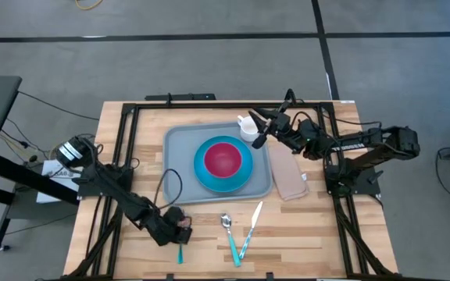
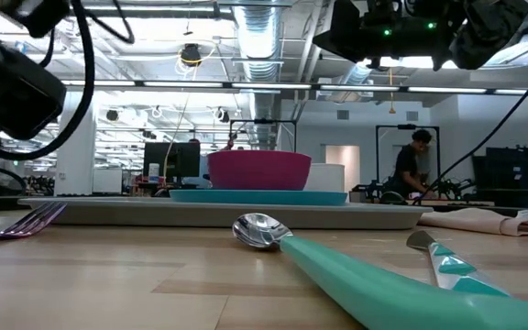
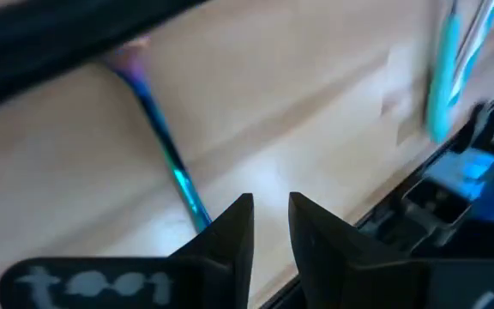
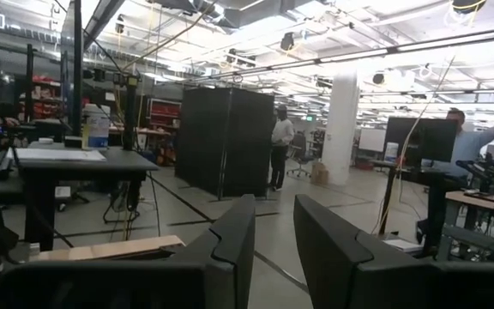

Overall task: Set up tray
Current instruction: Put the fork to the left side of the blue plate on the tray

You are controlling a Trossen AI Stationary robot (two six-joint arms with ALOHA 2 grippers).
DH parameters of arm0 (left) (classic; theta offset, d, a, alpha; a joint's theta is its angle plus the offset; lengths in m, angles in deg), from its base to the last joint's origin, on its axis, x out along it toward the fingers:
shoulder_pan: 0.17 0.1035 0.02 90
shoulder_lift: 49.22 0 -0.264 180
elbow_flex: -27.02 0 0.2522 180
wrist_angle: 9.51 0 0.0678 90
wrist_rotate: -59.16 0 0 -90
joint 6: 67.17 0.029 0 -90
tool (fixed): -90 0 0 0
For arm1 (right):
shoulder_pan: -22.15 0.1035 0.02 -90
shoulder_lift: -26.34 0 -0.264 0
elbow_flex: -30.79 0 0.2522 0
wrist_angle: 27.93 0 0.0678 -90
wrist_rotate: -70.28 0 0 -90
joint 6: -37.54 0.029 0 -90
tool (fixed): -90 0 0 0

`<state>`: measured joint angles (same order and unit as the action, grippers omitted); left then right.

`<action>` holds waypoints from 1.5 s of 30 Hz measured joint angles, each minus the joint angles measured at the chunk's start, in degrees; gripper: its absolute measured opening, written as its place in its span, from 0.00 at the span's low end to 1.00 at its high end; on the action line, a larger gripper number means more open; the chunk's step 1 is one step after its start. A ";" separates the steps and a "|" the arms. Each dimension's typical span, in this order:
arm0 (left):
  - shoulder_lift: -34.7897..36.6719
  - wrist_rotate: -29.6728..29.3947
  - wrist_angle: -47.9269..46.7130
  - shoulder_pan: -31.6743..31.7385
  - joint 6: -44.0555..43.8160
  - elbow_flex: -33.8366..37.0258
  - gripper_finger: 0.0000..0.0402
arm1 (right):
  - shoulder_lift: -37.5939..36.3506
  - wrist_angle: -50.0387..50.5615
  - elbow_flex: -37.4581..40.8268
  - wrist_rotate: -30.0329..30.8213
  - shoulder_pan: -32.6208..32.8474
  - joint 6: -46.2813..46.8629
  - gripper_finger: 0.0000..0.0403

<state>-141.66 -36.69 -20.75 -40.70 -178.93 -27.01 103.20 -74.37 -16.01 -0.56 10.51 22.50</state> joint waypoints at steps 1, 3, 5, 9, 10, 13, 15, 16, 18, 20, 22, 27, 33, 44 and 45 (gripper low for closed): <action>-0.92 0.58 -2.20 0.00 0.72 -1.57 0.16 | 0.00 0.00 0.00 0.00 0.00 0.00 0.20; -1.91 0.91 -8.48 0.00 2.41 -4.61 0.16 | 0.00 -0.07 0.00 0.00 0.00 0.00 0.20; -2.10 0.86 -14.46 0.28 3.12 -7.81 0.16 | 0.00 -0.06 0.00 0.00 0.00 0.00 0.20; -2.01 0.44 -28.27 0.36 2.71 -13.62 0.16 | 0.00 -0.20 0.00 0.00 0.02 0.00 0.20; -2.09 0.48 -30.64 0.35 2.16 -14.42 0.16 | 0.00 -0.26 0.00 0.00 0.02 0.01 0.20; -2.58 -0.57 -33.80 0.31 0.19 -14.69 0.16 | 0.00 -0.26 0.00 0.00 0.00 0.00 0.20; -3.33 -0.88 -33.64 0.37 -0.33 -14.69 0.16 | 0.00 -0.25 0.00 0.00 0.00 0.00 0.20; -3.41 -0.94 -33.88 0.40 -0.35 -14.69 0.16 | 0.00 -0.24 0.00 0.00 0.00 0.00 0.20; -3.39 -1.08 -34.43 0.66 -0.44 -14.69 0.16 | 0.00 -0.28 0.00 0.00 0.00 -0.01 0.20; -3.60 -1.70 -34.65 1.17 -0.48 -14.69 0.16 | 0.00 -0.26 0.00 0.00 0.00 0.00 0.20; -3.61 -2.52 -34.65 1.46 -0.46 -14.69 0.16 | 0.00 -0.27 0.00 0.00 0.00 -0.04 0.20; -4.33 -1.72 -35.13 1.92 0.94 -14.61 0.16 | 0.00 -0.27 0.00 0.00 0.00 -0.02 0.20; -4.31 -1.88 -35.72 2.11 1.53 -14.63 0.16 | 0.00 -0.27 0.00 0.00 0.00 0.00 0.20; -7.01 -0.48 -34.68 2.12 2.01 -14.83 0.16 | 0.00 -0.27 0.00 0.00 0.00 -0.40 0.20; -7.45 -0.20 -33.70 2.14 2.26 -14.90 0.16 | 0.00 -0.28 0.00 -0.01 0.00 -0.39 0.20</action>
<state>-149.11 -36.89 -54.44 -38.56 -176.68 -41.91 103.20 -74.65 -16.01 -0.58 10.51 22.10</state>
